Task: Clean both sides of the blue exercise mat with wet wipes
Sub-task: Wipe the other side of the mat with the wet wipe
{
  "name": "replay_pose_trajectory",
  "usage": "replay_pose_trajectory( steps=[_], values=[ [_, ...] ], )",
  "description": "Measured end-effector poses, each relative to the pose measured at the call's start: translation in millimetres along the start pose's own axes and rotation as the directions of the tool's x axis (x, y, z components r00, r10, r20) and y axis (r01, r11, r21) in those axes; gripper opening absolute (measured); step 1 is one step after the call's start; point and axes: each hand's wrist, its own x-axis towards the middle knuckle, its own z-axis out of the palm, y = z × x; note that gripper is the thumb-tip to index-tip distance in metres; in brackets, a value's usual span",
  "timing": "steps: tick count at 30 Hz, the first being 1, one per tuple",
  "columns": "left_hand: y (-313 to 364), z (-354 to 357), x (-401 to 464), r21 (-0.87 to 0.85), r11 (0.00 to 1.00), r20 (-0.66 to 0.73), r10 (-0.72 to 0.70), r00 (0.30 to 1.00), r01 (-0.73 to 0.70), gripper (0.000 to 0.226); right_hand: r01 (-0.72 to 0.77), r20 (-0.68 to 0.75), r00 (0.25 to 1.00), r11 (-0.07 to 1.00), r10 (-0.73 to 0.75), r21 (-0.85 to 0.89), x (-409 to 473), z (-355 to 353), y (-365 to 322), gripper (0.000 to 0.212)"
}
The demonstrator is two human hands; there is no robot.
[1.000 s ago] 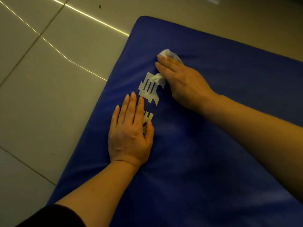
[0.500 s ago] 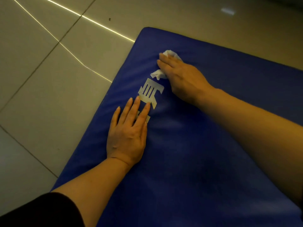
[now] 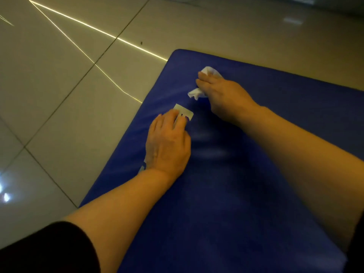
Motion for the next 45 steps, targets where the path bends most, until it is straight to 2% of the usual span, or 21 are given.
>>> replay_pose_trajectory(
  steps=[2,4,7,11,14,17,20,27,30,35,40,42,45],
  values=[
    [10.3,2.8,24.9,-0.097,0.995,0.037,0.023,0.999,-0.02,0.033,0.034,-0.066,0.997,0.999,-0.033,0.015,-32.1,3.8,10.1,0.042],
    [15.9,10.7,41.5,-0.154,0.988,0.143,0.057,0.988,-0.035,0.045,0.041,-0.144,0.989,0.998,-0.035,0.039,-62.6,9.4,18.1,0.049],
    [17.9,31.6,47.3,-0.104,0.994,0.215,0.054,0.975,-0.032,0.052,0.014,-0.192,0.981,1.0,-0.009,0.025,-67.1,14.5,24.6,0.053],
    [20.2,47.2,39.4,-0.054,0.998,0.143,-0.004,0.99,0.012,0.055,-0.013,-0.155,0.988,1.0,0.014,0.005,1.4,2.9,24.1,0.039],
    [17.6,43.6,39.6,-0.061,0.998,0.118,-0.006,0.993,0.013,0.055,-0.006,-0.187,0.982,1.0,0.005,-0.005,32.9,-3.8,24.9,0.027],
    [17.4,43.7,40.1,-0.057,0.998,0.103,0.002,0.995,0.004,0.054,0.007,-0.187,0.982,0.999,0.0,0.036,0.1,-1.7,29.8,0.039],
    [15.3,47.1,41.5,-0.037,0.999,0.09,0.005,0.996,-0.002,0.052,-0.053,-0.21,0.976,0.998,0.061,0.044,-21.4,-1.4,26.2,0.049],
    [15.7,46.7,42.5,-0.021,1.0,0.104,0.011,0.994,-0.009,0.051,-0.049,-0.053,0.997,0.997,0.052,0.054,56.2,-23.8,14.3,0.043],
    [15.7,46.1,41.4,-0.022,1.0,0.097,0.015,0.995,-0.013,0.052,-0.049,-0.088,0.995,0.998,0.053,0.049,13.7,-24.8,37.4,0.044],
    [16.4,47.5,40.6,-0.018,1.0,0.086,0.024,0.996,-0.023,0.052,-0.208,-0.175,0.962,0.978,0.211,0.031,-65.5,-19.5,62.6,0.065],
    [16.3,48.1,40.3,0.013,1.0,0.086,0.027,0.996,-0.029,0.052,-0.155,-0.153,0.973,0.979,0.175,0.132,-4.9,-24.5,39.5,0.047],
    [15.8,48.5,40.3,0.015,0.999,0.08,0.029,0.996,-0.031,0.052,-0.134,-0.117,0.982,0.985,0.147,0.113,6.1,-28.5,38.4,0.048],
    [15.9,48.3,41.1,0.015,0.999,0.069,0.035,0.997,-0.036,0.053,-0.146,-0.092,0.984,0.987,0.152,0.074,-25.0,-29.5,55.8,0.055]
  ],
)
